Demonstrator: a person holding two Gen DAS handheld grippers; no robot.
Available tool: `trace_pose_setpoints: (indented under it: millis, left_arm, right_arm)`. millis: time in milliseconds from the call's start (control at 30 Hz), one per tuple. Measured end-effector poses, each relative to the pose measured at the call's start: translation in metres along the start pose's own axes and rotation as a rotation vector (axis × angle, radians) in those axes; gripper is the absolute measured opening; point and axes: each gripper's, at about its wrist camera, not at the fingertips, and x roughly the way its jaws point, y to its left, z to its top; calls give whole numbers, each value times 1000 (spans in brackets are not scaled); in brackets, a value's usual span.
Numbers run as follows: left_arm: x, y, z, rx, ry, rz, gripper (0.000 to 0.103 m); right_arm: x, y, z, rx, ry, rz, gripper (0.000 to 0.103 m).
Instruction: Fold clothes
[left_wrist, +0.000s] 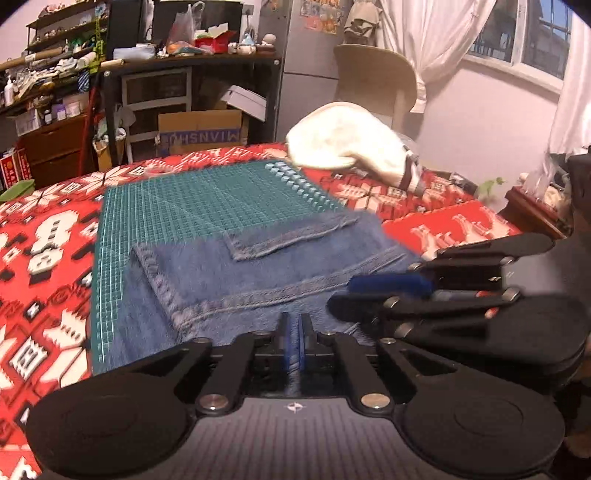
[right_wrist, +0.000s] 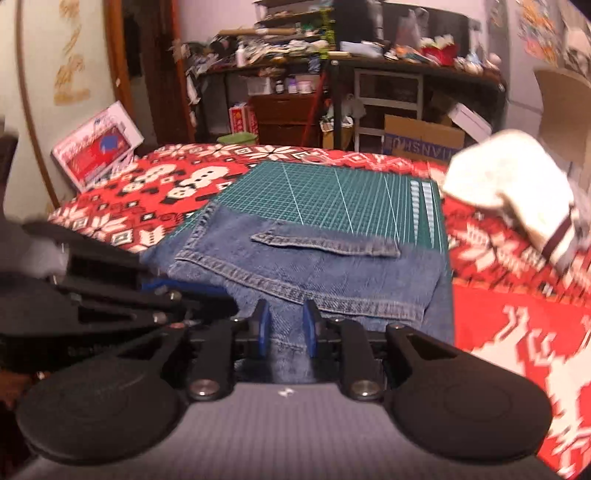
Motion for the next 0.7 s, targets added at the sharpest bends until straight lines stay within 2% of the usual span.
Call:
trace_pose_setpoints:
  millis: [200,300,400,433,467,533,567,600,633,667,700]
  left_arm:
    - [-11,27,-11,-117,2,-50,4]
    - [-15,23,-10,-103,18,-35,4]
    - [-23,17,-6,-100,35,-10,3]
    - [-27,16,-5,-107,38,-11,10]
    - [-32,16,-4,-118,37,-18,24]
    - [-43,15,0,-131,23,-25,44]
    - [-50,13,3,-128,8,-25,48]
    - [-55,12,6,-120,-4,-20,50]
    - [-58,10,9,-114,-13,-7,58]
    - [-63,9,12,-114,-24,11,68]
    - [-67,8,15,-113,-33,28,71]
  right_arm:
    - [-9,-14,-6,-12,12,17,20]
    - [-15,-18,-1,-7,33,26,21]
    - [-24,-16,6,-14,53,21,27]
    - [-29,-16,8,-14,51,14,35]
    - [-34,-15,9,-14,47,7,42]
    - [-44,-15,13,-10,36,-4,69]
    - [-49,-16,15,-5,27,-4,75]
    - [-54,-16,17,1,19,-5,90]
    - [-58,-16,19,7,10,-4,102]
    - [-63,-16,20,15,3,-4,102]
    - [-70,-18,23,21,0,-3,102]
